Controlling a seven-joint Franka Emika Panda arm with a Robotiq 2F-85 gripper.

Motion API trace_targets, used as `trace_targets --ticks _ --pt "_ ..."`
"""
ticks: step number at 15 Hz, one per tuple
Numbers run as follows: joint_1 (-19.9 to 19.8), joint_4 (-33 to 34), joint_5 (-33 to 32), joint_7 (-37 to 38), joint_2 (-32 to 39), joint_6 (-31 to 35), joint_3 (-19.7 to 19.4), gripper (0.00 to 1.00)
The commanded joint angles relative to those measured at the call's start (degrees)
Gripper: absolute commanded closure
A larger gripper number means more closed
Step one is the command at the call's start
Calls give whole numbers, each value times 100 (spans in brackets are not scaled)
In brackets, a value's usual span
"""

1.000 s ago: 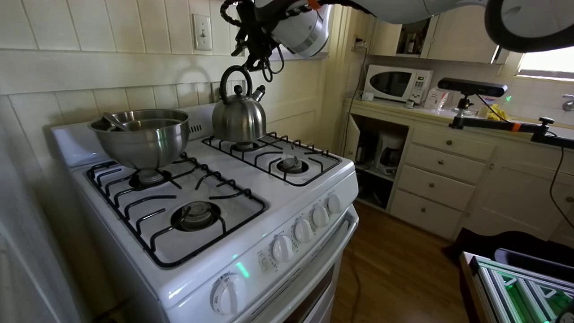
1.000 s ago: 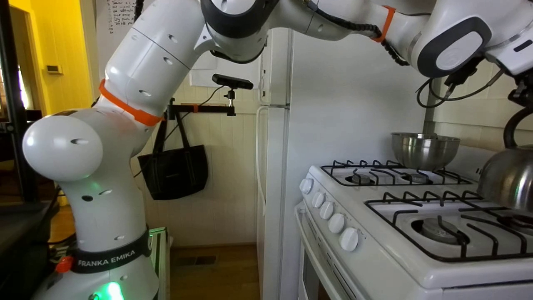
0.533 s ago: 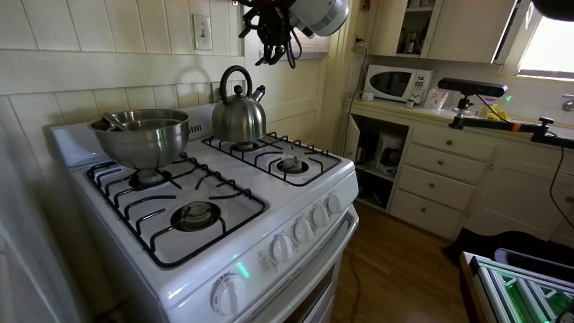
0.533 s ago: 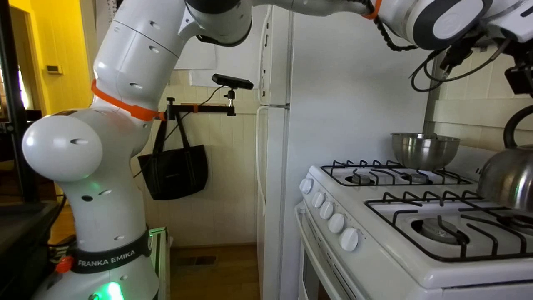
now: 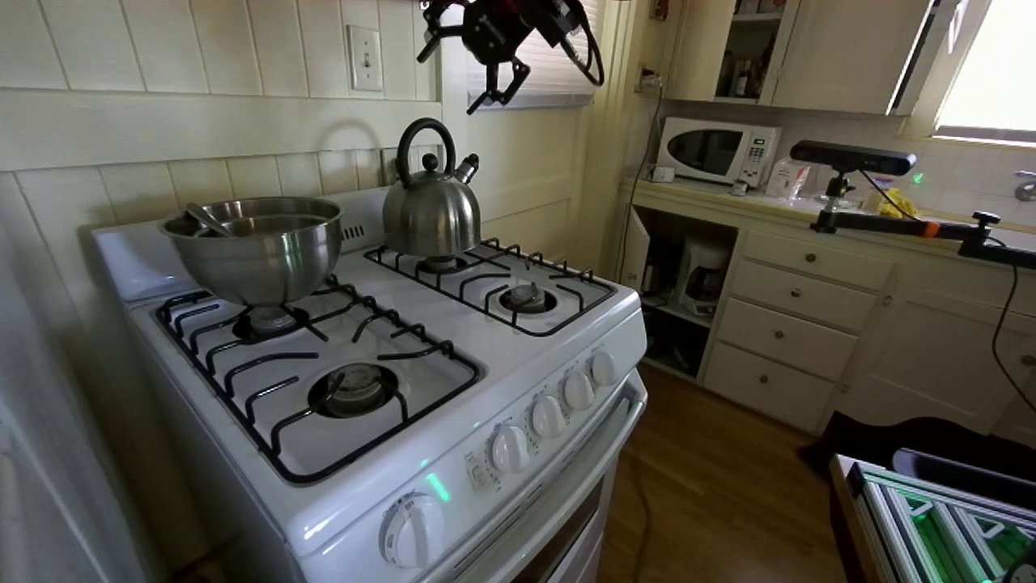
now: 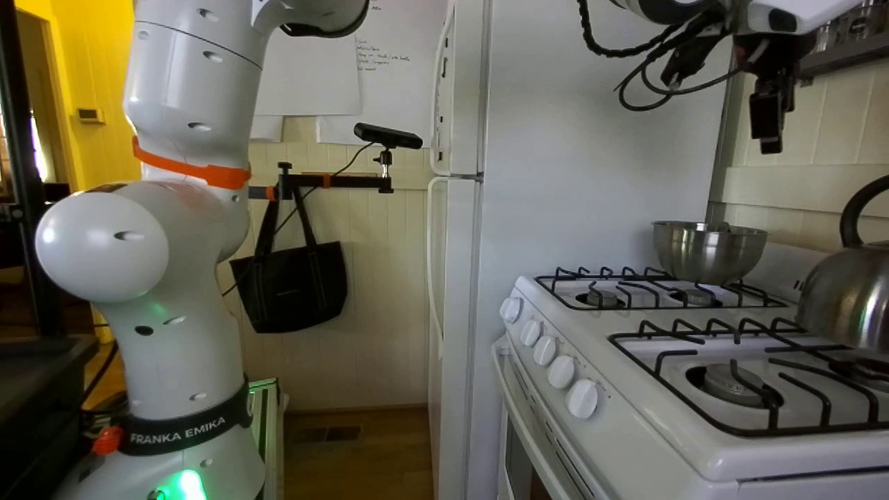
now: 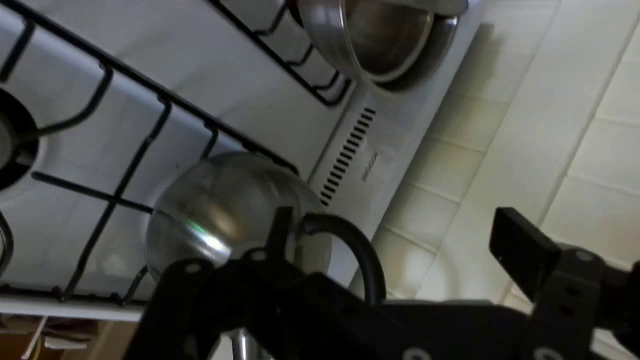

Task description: Move the silver kettle to the back right plate of the stove then move the silver bowl forwards and remove the silver spoon from the bowl.

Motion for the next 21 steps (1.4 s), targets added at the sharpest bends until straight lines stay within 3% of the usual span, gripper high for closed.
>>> trace_targets --ticks 1,3,8,14,15,21 --pt "215 281 -314 -85 302 -829 128 0" --pt "391 548 -535 -66 591 -1108 231 0" --pt "864 1246 -1001 505 1439 -762 298 0" --pt "855 2437 -1497 1612 2332 -891 31 0" --pt "785 1853 -1321 1200 1947 -756 219 0" --pt "829 2065 -1437 1394 2152 -709 181 0"
